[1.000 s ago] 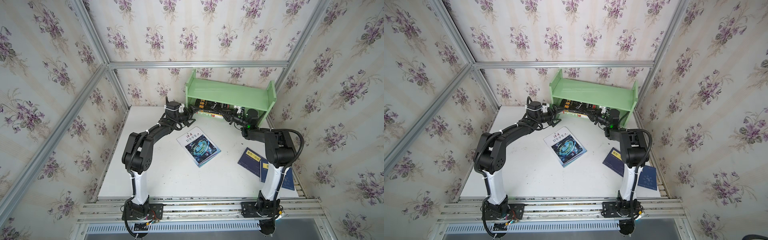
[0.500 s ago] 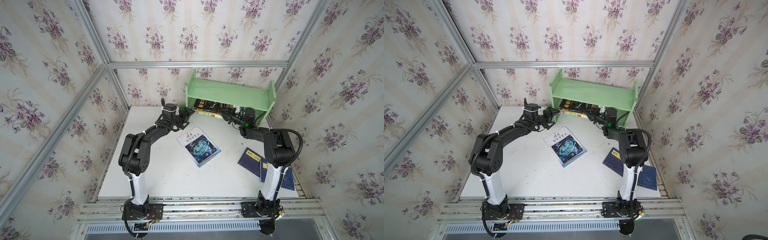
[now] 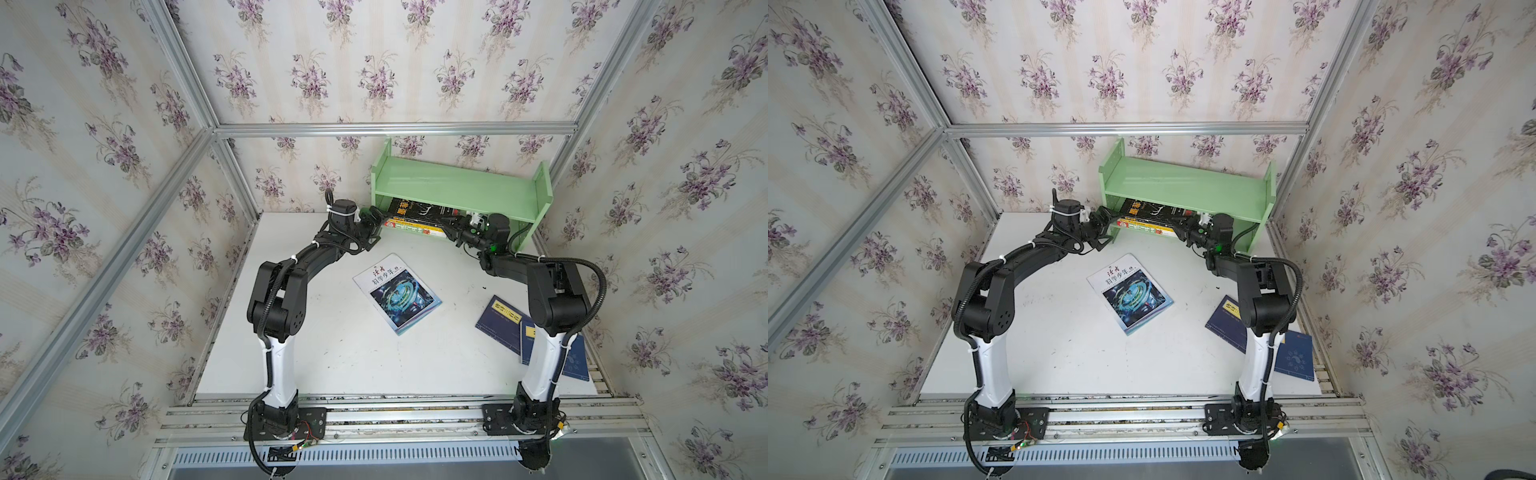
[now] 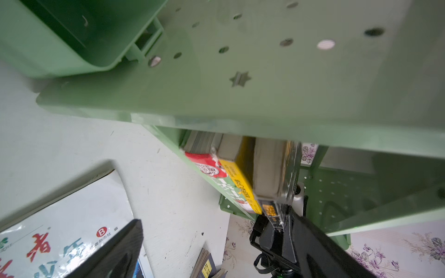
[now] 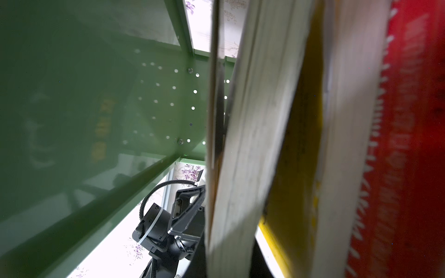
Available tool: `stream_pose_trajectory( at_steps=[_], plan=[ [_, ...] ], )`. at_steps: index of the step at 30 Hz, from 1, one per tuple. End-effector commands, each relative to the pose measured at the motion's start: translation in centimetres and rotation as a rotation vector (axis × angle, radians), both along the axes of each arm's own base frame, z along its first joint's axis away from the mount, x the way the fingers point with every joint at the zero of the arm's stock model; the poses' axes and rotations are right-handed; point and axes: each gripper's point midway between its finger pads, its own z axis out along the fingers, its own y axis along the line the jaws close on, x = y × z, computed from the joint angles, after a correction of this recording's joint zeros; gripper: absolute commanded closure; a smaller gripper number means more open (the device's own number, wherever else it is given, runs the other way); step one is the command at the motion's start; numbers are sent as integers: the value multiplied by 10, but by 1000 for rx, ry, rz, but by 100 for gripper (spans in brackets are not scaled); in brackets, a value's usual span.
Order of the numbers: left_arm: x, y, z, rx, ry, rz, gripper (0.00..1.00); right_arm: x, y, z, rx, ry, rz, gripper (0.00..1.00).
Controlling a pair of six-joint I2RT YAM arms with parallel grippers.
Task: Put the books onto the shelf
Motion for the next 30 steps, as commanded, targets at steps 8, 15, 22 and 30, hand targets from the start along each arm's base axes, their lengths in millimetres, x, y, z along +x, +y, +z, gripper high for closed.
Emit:
stream_pose_trajectory(
  at_steps=[8, 15, 22, 30],
  plan=[
    [10, 2, -3, -6, 12, 29, 1, 5, 5, 20, -34, -94, 21, 97],
    [18, -1, -3, -16, 16, 34, 1, 8, 6, 15, -35, -80, 17, 97],
    [25, -3, -6, -26, 25, 40, 1, 12, 5, 16, -34, -82, 4, 98],
    [31, -5, -7, -37, 28, 43, 1, 15, 3, 14, -31, -81, -23, 99]
  ],
)
